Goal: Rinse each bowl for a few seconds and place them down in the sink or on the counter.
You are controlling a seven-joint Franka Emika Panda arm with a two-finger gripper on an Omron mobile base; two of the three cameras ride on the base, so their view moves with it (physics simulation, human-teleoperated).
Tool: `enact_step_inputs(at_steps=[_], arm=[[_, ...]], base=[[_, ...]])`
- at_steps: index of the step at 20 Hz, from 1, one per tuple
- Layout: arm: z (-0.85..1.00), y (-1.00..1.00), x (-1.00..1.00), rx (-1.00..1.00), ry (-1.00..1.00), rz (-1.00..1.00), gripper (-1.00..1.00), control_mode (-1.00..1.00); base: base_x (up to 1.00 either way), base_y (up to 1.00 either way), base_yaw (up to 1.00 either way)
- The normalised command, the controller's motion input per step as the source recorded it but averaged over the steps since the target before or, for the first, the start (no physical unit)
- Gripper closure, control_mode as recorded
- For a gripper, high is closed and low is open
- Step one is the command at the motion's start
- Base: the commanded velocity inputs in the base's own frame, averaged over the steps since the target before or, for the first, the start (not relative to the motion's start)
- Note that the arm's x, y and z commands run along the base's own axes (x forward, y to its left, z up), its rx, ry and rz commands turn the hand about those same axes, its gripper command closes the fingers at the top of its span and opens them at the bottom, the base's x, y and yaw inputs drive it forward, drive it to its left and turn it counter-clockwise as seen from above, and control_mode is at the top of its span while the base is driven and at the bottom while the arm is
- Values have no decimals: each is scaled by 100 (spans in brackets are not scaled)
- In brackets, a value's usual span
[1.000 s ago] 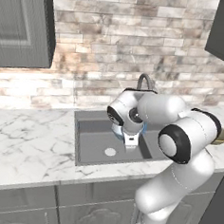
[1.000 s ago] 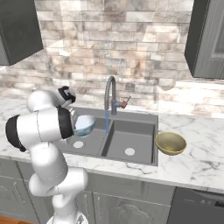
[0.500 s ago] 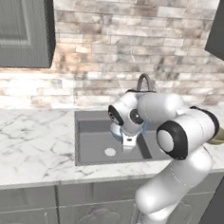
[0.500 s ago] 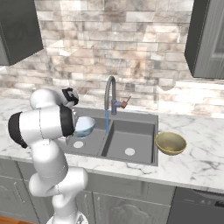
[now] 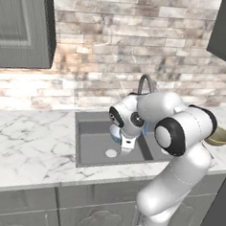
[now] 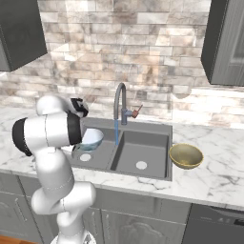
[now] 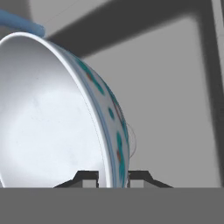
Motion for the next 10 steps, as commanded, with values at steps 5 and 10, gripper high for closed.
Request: enact_step_inputs(at_steps=[5, 10], arm=[[-9, 7, 15, 2, 0, -1, 100, -100], [-11, 10, 10, 0, -3, -1, 100, -100]], base=[[0, 0, 0], [0, 0, 0]])
